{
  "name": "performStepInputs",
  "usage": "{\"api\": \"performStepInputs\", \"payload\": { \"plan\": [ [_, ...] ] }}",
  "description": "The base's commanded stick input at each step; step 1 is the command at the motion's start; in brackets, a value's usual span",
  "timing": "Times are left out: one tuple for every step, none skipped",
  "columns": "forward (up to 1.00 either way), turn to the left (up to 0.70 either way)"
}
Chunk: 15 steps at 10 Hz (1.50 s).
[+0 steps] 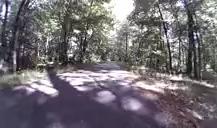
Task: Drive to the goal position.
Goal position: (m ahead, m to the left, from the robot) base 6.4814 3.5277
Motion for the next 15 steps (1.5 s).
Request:
{"api": "performStepInputs", "payload": {
  "plan": [
    [0.45, -0.27],
    [0.45, -0.27],
    [0.45, -0.19],
    [0.45, -0.05],
    [0.45, 0.0],
    [0.45, 0.0],
    [0.45, 0.0],
    [0.45, 0.0],
    [0.45, 0.0],
    [0.45, 0.0],
    [0.45, 0.0],
    [0.45, 0.0],
    [0.45, 0.0],
    [0.45, 0.0],
    [0.45, 0.0]
  ]
}}
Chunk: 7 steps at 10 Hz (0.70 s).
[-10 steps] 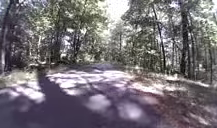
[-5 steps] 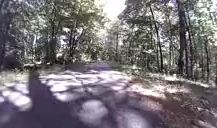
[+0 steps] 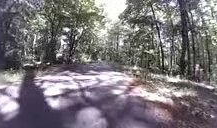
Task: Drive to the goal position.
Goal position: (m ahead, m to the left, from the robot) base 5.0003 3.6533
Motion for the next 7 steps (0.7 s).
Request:
{"api": "performStepInputs", "payload": {
  "plan": [
    [0.45, 0.0],
    [0.45, 0.0],
    [0.45, 0.0],
    [0.45, 0.0],
    [0.45, 0.0],
    [0.45, 0.0],
    [0.45, 0.0]
  ]
}}
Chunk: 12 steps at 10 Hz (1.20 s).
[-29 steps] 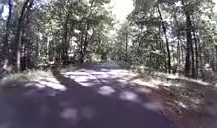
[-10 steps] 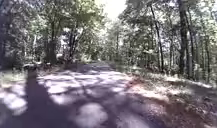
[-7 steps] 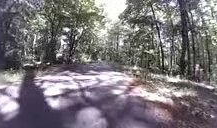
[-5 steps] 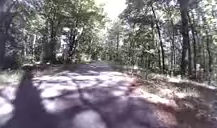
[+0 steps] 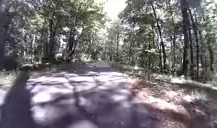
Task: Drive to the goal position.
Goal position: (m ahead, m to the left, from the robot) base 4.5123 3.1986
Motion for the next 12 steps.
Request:
{"api": "performStepInputs", "payload": {
  "plan": [
    [0.45, 0.0],
    [0.45, 0.0],
    [0.45, 0.0],
    [0.45, 0.0],
    [0.45, 0.0],
    [0.45, 0.0],
    [0.45, 0.0],
    [0.45, 0.0],
    [0.45, 0.0],
    [0.45, 0.0],
    [0.45, 0.0],
    [0.45, 0.0]
  ]
}}
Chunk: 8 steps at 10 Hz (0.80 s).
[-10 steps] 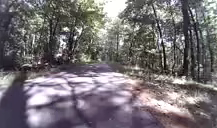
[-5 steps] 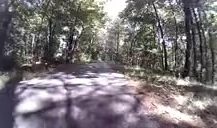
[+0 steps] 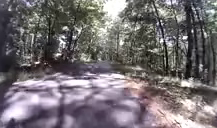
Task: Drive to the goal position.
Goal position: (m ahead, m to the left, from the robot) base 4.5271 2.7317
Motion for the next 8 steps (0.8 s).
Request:
{"api": "performStepInputs", "payload": {
  "plan": [
    [0.45, 0.0],
    [0.45, 0.0],
    [0.45, 0.0],
    [0.45, 0.0],
    [0.45, 0.0],
    [0.45, 0.0],
    [0.45, 0.0],
    [0.45, 0.0]
  ]
}}
